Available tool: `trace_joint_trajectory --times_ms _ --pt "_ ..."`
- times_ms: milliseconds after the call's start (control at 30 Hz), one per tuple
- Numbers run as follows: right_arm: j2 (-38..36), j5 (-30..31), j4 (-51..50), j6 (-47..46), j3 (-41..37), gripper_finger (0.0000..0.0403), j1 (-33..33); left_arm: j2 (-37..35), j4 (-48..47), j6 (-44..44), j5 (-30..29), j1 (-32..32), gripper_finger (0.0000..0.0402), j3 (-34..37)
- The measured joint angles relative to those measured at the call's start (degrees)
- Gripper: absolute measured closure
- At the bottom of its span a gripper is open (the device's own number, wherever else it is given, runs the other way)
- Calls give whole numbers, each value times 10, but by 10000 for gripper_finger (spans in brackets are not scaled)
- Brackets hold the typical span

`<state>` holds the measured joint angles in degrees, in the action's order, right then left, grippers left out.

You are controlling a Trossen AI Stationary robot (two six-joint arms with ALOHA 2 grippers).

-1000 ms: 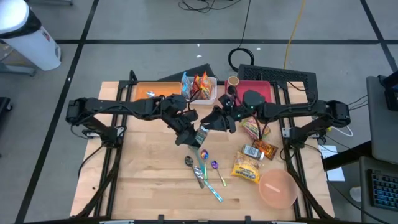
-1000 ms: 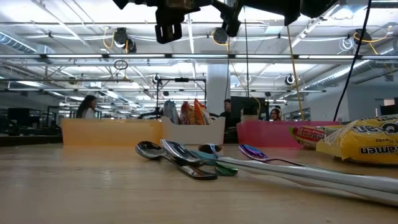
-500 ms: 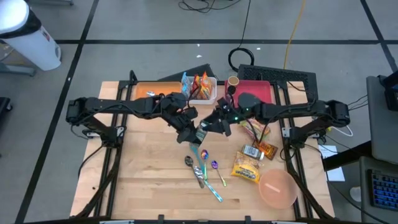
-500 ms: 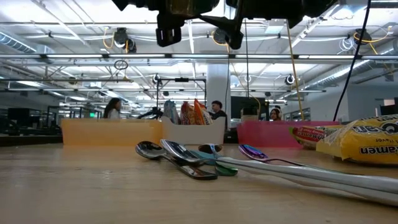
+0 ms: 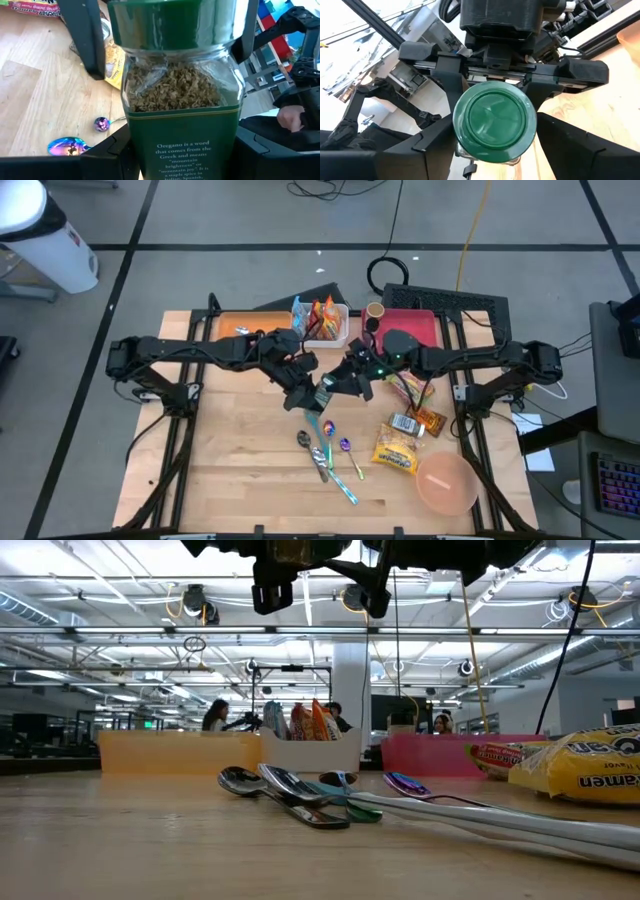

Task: Pick & Place Food Item
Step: Put the green spice bottle into the red bin

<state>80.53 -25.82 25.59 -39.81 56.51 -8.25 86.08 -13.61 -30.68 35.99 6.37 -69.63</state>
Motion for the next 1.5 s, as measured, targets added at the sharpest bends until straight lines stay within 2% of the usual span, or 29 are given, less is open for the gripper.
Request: trace_joint_trajectory --times_ms 367,867,1167,1333,1500 --pt "0 1 30 -13 0 186 0 0 -2 1 13 0 195 0" --pt "0 -13 28 -12 0 204 0 0 -2 -3 12 0 195 0" --pt "0 -15 27 4 0 204 0 0 2 -6 17 0 129 0" --pt "0 -15 27 7 0 204 0 0 2 -7 19 2 121 0" --pt "0 -15 29 7 0 204 0 0 2 -16 57 18 118 0"
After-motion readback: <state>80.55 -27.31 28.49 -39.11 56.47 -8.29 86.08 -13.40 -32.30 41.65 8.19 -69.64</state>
